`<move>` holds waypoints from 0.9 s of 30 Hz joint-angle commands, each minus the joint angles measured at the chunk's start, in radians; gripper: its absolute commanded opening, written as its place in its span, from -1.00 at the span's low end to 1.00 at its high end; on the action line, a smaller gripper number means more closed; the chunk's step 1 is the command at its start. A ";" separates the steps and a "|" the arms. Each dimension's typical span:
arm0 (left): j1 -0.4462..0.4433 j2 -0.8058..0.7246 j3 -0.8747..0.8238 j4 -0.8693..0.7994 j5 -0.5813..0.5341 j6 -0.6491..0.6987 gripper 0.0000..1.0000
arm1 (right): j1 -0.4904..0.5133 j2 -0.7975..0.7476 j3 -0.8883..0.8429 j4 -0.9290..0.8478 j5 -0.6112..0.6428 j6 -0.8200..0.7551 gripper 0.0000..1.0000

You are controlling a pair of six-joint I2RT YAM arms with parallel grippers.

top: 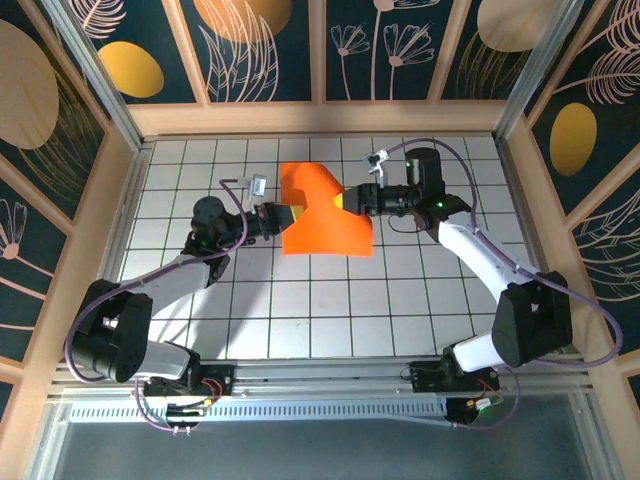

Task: Fold a paper plane with a square sheet of paper (fold left side to right side)
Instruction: Place a square sheet of paper at the center of the table.

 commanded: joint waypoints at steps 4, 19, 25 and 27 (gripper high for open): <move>-0.007 0.069 -0.023 -0.107 -0.067 -0.053 -1.00 | -0.043 -0.001 -0.058 -0.081 0.240 -0.022 0.24; -0.011 0.383 0.059 -0.359 -0.145 -0.039 -1.00 | -0.027 0.158 -0.171 -0.039 0.410 0.027 -0.46; -0.013 0.390 0.092 -0.470 -0.169 0.029 -0.93 | 0.022 0.284 -0.147 -0.028 0.409 0.020 -0.96; -0.014 0.386 0.097 -0.486 -0.171 0.038 -0.86 | 0.037 0.319 -0.139 -0.025 0.418 0.022 -1.00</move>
